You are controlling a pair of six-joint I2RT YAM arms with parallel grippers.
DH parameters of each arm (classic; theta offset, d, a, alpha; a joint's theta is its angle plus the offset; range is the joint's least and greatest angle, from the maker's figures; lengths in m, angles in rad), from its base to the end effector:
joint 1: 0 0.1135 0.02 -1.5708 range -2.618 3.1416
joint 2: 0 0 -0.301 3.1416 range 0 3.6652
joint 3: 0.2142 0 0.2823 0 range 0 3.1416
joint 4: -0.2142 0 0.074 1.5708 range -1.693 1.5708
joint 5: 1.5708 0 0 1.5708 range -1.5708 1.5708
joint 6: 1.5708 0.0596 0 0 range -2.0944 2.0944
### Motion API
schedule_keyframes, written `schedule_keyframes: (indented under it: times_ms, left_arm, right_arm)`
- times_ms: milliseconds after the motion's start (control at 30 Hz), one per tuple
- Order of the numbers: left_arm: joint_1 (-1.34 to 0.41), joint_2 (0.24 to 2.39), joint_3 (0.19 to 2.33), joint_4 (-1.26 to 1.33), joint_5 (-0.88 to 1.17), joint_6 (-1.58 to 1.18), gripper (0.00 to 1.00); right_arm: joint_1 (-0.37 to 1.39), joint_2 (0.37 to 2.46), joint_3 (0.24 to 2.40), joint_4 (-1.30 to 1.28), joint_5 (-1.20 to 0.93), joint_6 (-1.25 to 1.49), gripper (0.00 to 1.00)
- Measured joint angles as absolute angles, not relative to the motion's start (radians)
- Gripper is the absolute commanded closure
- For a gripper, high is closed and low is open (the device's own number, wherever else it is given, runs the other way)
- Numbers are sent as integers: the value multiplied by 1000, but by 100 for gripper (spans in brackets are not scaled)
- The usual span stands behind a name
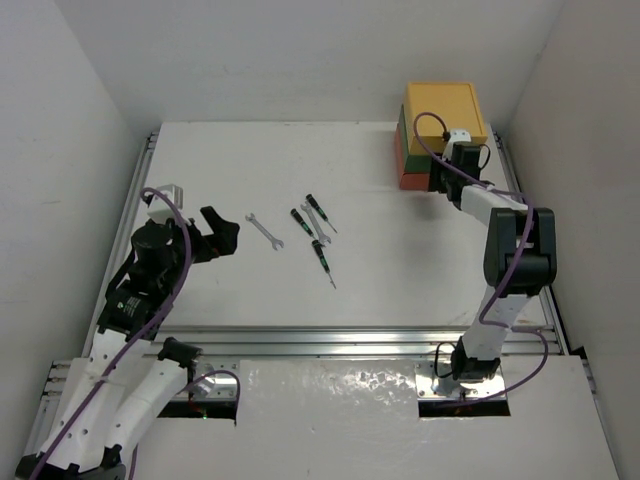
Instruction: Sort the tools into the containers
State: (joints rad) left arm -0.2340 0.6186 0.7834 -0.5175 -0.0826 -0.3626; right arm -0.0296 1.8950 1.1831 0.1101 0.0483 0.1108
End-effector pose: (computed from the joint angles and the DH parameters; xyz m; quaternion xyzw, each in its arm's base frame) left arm 0.1589 -0.0328 0.3464 -0.0762 0.8163 -0.1356 0.5563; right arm 0.4737 -0.0169 0.1885 0.0733 0.8817 -0.0025 0.4661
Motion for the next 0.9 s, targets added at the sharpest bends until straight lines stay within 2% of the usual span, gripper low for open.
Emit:
schedule_keyframes:
  times_ms: [267,500,633,733,800,900]
  left_arm:
    - [-234,627,783,-516,-75,-359,0]
    - [-234,632,783,-516,-68,-353,0]
    - [-234,637,783,-515,-66,-349,0]
    - [-234,642,783,-515,-65,-349,0]
    - [-234,645,783,-514,-65,-348,0]
    - [-234,648,783,-514,-65,-348,0]
  right_arm:
    - [-49,1900,1213,149,43,97,49]
    - [-50,1922,1251,156,29,93,57]
    - [-51,1954,1290,154,27,89,62]
    - [-51,1960,1292,154,25,89,70]
    - [-52,1961,1293,154,25,87,79]
    - [-53,1961,1293,154,23,87,85]
